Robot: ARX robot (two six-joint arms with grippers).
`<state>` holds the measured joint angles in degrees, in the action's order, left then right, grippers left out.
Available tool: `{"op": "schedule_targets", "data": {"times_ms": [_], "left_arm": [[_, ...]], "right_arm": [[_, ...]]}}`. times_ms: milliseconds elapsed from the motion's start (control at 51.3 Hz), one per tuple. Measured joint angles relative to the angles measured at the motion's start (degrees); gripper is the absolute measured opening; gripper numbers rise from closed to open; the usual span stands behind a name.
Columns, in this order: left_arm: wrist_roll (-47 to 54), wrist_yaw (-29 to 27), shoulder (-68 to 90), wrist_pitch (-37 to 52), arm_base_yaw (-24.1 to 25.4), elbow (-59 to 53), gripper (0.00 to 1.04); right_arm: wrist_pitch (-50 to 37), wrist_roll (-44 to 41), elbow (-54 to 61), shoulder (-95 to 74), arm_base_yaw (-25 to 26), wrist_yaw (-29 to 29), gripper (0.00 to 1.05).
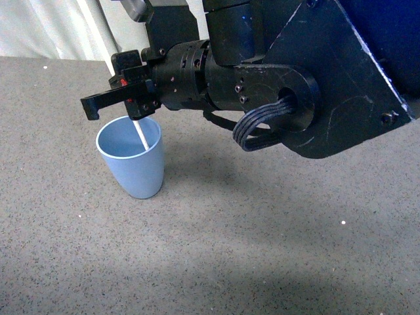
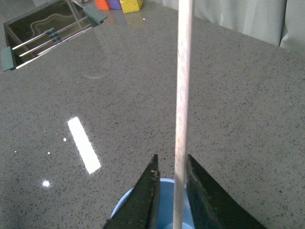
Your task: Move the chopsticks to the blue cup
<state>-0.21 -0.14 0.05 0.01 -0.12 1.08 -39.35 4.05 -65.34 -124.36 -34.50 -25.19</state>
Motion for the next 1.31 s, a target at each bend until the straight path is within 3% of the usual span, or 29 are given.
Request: {"op": "schedule_targets", "data": {"times_ms": [175,292,409,487,507,702,780,936,975,1072,1209,1306], "left_arm": [[0.0,0.0,0.0,0.0,0.0,0.0,0.98],[0.0,0.0,0.0,0.0,0.0,0.0,0.98],[0.0,0.0,0.0,0.0,0.0,0.0,0.98],[0.0,0.0,0.0,0.0,0.0,0.0,0.98],[0.0,0.0,0.0,0.0,0.0,0.0,0.98],[0.0,0.0,0.0,0.0,0.0,0.0,0.98],[0.0,0.0,0.0,0.0,0.0,0.0,0.98],[0.0,0.0,0.0,0.0,0.0,0.0,0.98],[0.0,0.0,0.0,0.0,0.0,0.0,0.98],[0.0,0.0,0.0,0.0,0.0,0.0,0.98],[0.0,0.0,0.0,0.0,0.0,0.0,0.98],[0.0,0.0,0.0,0.0,0.0,0.0,0.98]], "right_arm": [[-0.3,0.2,2.3,2.8,0.9,-0.8,0.46],[-0.5,0.2,4.9,6.8,2.1,1.6,0.65],[0.0,0.3,8.4,11.6,3.8,7.8,0.83],[3.2,1.0,11.3,15.7,6.4,14.9,0.97],[4.3,1.0,29.2,28.7,23.0,27.3,0.95],[4.6,-3.3,38.9,40.9,29.7,32.1,0.95],[4.2,-4.9,42.0,45.4,30.8,34.8,0.95],[7.2,-5.3,47.7,56.6,31.7,34.4,0.94],[0.5,-5.0,51.0,59.1,33.0,29.5,0.87],[-9.3,-4.8,56.2,63.8,34.1,25.8,0.73],[-8.9,-4.7,58.8,69.4,34.4,25.5,0.50],[-10.2,-4.7,62.1,71.3,34.4,25.4,0.27]]}}
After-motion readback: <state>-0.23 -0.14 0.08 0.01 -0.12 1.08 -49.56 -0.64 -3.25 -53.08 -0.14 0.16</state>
